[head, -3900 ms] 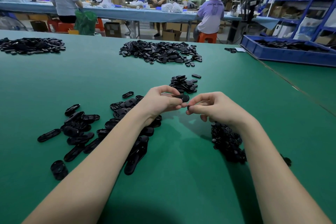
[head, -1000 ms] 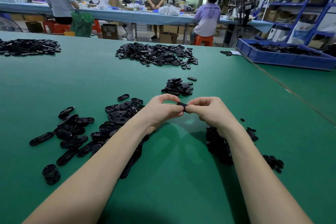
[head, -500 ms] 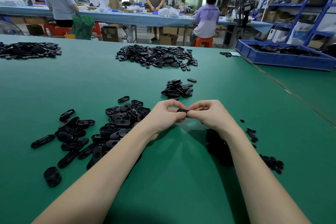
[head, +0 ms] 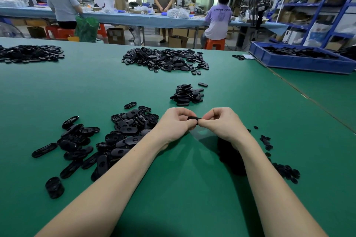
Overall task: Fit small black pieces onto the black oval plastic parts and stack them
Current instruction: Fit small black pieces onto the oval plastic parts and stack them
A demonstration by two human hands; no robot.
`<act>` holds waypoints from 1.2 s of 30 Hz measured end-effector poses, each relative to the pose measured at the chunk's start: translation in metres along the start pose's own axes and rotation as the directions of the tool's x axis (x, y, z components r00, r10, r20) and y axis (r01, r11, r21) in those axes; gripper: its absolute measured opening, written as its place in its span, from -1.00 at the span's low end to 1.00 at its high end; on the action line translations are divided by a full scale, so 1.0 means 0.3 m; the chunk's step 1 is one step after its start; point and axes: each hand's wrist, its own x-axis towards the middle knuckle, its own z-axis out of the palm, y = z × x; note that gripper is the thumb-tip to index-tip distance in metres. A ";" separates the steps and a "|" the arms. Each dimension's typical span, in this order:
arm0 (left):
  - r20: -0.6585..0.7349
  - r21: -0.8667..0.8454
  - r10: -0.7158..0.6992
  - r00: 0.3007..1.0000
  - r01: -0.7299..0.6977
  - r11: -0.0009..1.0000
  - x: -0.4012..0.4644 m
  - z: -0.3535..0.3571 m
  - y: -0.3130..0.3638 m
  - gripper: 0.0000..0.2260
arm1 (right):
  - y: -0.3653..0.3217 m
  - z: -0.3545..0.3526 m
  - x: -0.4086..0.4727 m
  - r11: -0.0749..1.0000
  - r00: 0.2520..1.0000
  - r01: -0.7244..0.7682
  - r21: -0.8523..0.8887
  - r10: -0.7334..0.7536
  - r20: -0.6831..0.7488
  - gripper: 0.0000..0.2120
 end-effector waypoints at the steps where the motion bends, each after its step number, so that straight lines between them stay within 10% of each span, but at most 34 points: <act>1: -0.006 0.008 0.010 1.000 -0.010 1.000 0.000 0.002 0.001 -0.92 | 0.000 0.000 0.000 1.000 1.000 0.003 0.005 -0.003 -0.003 -0.86; 23: -0.024 0.056 0.044 0.999 -0.043 0.998 -0.005 -0.010 0.007 -0.91 | 0.004 0.018 -0.005 0.998 0.999 0.039 0.052 -0.038 -0.020 -0.81; 36: 0.052 0.587 0.420 0.906 -0.368 0.721 0.023 -0.080 -0.012 -0.84 | -0.003 0.011 -0.011 0.969 0.999 -0.025 0.247 0.031 -0.020 -0.88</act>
